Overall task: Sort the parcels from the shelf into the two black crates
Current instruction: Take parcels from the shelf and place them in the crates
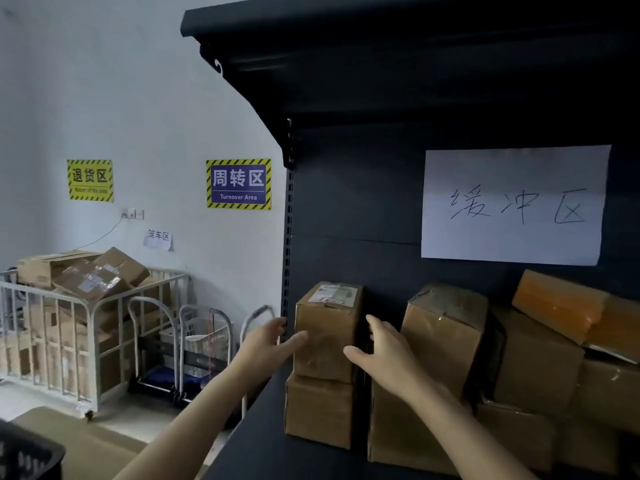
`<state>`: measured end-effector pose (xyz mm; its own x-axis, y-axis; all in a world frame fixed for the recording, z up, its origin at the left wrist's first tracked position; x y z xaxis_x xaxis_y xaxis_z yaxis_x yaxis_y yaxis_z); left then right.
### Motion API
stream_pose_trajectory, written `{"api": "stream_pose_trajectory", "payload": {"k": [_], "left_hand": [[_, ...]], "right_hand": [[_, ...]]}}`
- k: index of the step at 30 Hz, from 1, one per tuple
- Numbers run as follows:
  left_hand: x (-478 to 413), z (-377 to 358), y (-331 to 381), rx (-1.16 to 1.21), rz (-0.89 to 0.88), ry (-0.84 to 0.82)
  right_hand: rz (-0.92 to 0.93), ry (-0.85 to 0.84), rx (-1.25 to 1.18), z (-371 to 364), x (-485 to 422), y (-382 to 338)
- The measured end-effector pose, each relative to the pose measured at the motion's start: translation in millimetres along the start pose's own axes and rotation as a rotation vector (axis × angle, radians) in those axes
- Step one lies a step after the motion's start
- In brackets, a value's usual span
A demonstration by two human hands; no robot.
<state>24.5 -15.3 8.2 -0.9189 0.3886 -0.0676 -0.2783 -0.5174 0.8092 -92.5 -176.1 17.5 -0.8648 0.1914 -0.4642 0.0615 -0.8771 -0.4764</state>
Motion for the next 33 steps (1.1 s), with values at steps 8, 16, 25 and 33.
{"api": "stream_pose_trajectory", "payload": {"k": [8,16,25,33], "left_hand": [[-34,-16,24,0.552,0.136,-0.240],[-26,-26,20,0.537,0.003,-0.192],[-6,-19,3,0.496,-0.235,-0.305],[-9,-32,-24,0.261,-0.266,-0.153]], "right_hand": [[-0.103,0.078,-0.091,-17,-31,9],[-0.001,0.231,-0.201,-25,-17,0],[0.087,0.253,-0.209,-18,-6,-2],[0.042,0.193,-0.163,-40,7,13]]}}
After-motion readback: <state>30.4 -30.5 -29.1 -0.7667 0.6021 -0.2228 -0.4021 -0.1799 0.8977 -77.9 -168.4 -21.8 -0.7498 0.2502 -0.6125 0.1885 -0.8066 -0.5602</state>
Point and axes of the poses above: each hand's wrist, its own x-axis away from the middle knuckle, its own z-axis out of the back of the hand, y = z × x, the point moved 3 cm from there along -x, towards the middle knuckle, and after that the axes turned 15 degrees about z, right-handed, at the moved point
